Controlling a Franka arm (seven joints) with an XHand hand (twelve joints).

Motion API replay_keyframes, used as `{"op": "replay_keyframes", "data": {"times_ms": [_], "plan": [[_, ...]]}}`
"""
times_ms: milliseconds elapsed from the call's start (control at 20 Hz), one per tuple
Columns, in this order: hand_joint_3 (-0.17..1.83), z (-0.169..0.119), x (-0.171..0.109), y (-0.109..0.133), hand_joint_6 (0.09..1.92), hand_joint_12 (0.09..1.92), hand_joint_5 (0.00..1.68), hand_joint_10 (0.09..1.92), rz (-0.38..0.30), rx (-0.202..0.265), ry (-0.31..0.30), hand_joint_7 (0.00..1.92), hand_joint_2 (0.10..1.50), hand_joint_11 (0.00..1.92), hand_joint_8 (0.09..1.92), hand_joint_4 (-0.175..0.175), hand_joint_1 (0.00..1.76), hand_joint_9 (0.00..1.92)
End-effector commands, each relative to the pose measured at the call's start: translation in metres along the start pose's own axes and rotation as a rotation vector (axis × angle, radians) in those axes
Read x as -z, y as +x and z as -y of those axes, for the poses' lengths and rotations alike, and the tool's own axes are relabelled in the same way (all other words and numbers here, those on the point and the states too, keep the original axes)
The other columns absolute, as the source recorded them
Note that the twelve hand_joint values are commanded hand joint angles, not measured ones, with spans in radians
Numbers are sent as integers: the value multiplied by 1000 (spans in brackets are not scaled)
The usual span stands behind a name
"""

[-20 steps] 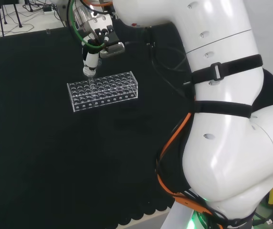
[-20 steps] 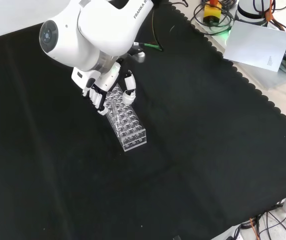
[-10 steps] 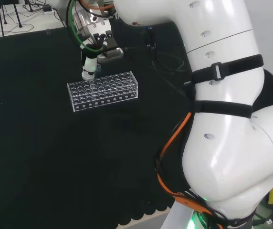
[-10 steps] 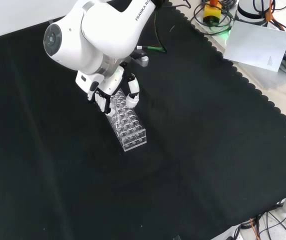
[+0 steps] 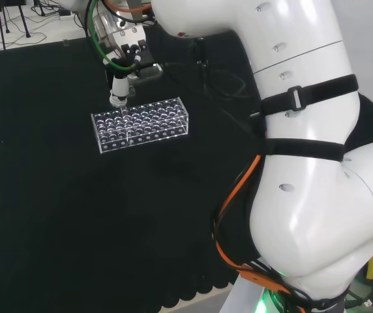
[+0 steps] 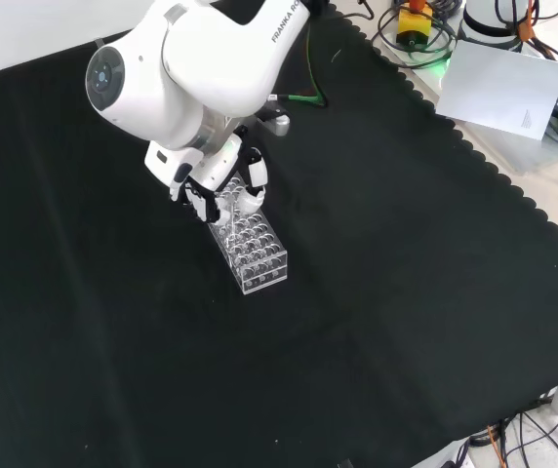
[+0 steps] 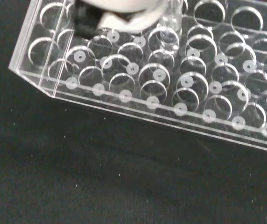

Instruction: Pick up the test tube.

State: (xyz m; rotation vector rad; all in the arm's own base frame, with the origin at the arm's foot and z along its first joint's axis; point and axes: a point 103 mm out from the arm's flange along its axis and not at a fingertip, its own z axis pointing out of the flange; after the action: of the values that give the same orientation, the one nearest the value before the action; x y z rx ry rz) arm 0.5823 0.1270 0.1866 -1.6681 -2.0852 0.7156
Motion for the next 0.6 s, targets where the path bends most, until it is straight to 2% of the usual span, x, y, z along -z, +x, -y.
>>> {"op": "replay_keyframes", "data": {"times_ms": [50, 100, 250, 450, 600], "plan": [[364, -5, 5, 8, 878, 1341, 1064, 713, 86, 2, -49, 1180, 879, 558, 870, -175, 1239, 1123], [444, -5, 7, 9, 859, 1321, 1095, 712, 92, 1, -60, 1180, 828, 588, 860, -175, 1267, 1161], [492, -4, 11, 9, 799, 1270, 1137, 605, 91, -1, -93, 1243, 770, 666, 917, -175, 1388, 1169], [557, -4, 14, 5, 678, 1231, 1218, 397, 83, -2, -113, 1310, 700, 738, 852, -175, 1420, 1283], [571, -3, 17, 4, 636, 1224, 1245, 328, 73, -2, -116, 1330, 683, 753, 821, -175, 1424, 1322]]}}
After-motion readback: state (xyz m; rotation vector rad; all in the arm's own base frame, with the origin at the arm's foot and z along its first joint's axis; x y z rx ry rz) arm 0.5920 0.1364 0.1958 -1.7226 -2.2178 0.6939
